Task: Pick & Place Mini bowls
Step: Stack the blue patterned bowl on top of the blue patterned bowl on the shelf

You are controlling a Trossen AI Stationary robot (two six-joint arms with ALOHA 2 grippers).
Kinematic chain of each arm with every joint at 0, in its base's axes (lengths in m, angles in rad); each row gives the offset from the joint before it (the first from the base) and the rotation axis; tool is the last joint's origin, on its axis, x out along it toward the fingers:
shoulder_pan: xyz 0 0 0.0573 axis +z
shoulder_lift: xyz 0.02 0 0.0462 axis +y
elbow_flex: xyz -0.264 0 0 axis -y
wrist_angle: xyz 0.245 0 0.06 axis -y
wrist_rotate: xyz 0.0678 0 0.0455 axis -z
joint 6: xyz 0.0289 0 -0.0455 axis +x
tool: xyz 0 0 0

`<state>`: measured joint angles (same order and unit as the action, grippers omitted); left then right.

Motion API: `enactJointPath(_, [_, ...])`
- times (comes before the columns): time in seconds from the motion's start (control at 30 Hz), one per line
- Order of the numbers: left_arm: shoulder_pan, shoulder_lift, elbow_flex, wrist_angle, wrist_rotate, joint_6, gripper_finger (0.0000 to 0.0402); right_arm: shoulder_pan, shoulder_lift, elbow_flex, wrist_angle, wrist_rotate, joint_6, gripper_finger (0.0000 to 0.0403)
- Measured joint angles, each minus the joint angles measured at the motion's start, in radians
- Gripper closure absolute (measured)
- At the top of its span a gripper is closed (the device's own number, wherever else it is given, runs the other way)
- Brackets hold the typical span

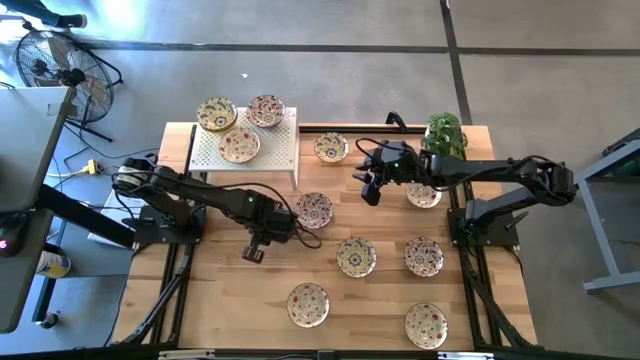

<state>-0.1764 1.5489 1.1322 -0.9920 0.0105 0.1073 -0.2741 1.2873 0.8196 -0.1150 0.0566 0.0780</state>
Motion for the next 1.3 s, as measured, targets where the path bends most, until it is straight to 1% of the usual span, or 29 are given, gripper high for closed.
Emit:
enactJointPath(0.1, [0.0, -0.016, 0.041, -0.067, 0.001, -0.02, 0.0396, 0.0, 0.0, 0.0, 0.002, 0.0, 0.0, 0.0295])
enactJointPath(0.17, [0.0, -0.029, 0.092, -0.12, 0.001, -0.038, 0.0395, 0.0, 0.0, 0.0, 0.009, 0.0, -0.001, 0.0295])
enactJointPath(0.33, [0.002, -0.086, 0.298, -0.257, 0.004, -0.095, 0.0395, 0.0, 0.0, 0.0, 0.025, 0.0, -0.01, 0.0295])
enactJointPath(0.43, [0.035, -0.101, 0.45, -0.286, -0.002, -0.135, 0.0395, 0.0, 0.0, 0.0, 0.031, 0.0, -0.016, 0.0295])
enactJointPath(0.5, [0.079, -0.101, 0.556, -0.325, -0.046, -0.178, 0.0395, 0.0, 0.0, 0.0, 0.034, 0.0, -0.025, 0.0295])
enactJointPath(0.6, [0.174, -0.099, 0.704, -0.347, -0.127, -0.212, 0.0396, 0.0, 0.0, 0.0, 0.041, 0.0, -0.04, 0.0295])
enactJointPath(0.67, [0.254, -0.084, 0.781, -0.376, -0.178, -0.221, 0.0396, 0.0, 0.0, 0.0, 0.049, 0.0, -0.051, 0.0295])
enactJointPath(0.73, [0.34, -0.064, 0.832, -0.381, -0.21, -0.218, 0.0396, 0.0, 0.0, 0.0, 0.063, 0.0, -0.057, 0.0295])
enactJointPath(0.83, [0.474, -0.021, 0.873, -0.379, -0.232, -0.185, 0.0396, 0.0, 0.0, 0.0, 0.077, 0.0, -0.058, 0.0295])
enactJointPath(0.93, [0.595, 0.015, 0.879, -0.372, -0.241, -0.112, 0.0396, 0.0, 0.0, 0.0, 0.08, 0.0, -0.055, 0.0295])
enactJointPath(1.03, [0.681, 0.07, 0.88, -0.354, -0.255, -0.047, 0.0396, 0.0, 0.0, 0.0, 0.08, 0.0, -0.053, 0.0295])
enactJointPath(1.17, [0.743, 0.151, 0.879, -0.351, -0.275, 0.015, 0.0396, 0.0, 0.0, 0.0, 0.08, 0.011, -0.033, 0.0295])
enactJointPath(1.3, [0.775, 0.21, 0.878, -0.355, -0.27, 0.03, 0.0396, 0.0, 0.0, 0.0, 0.079, 0.028, -0.031, 0.0295])
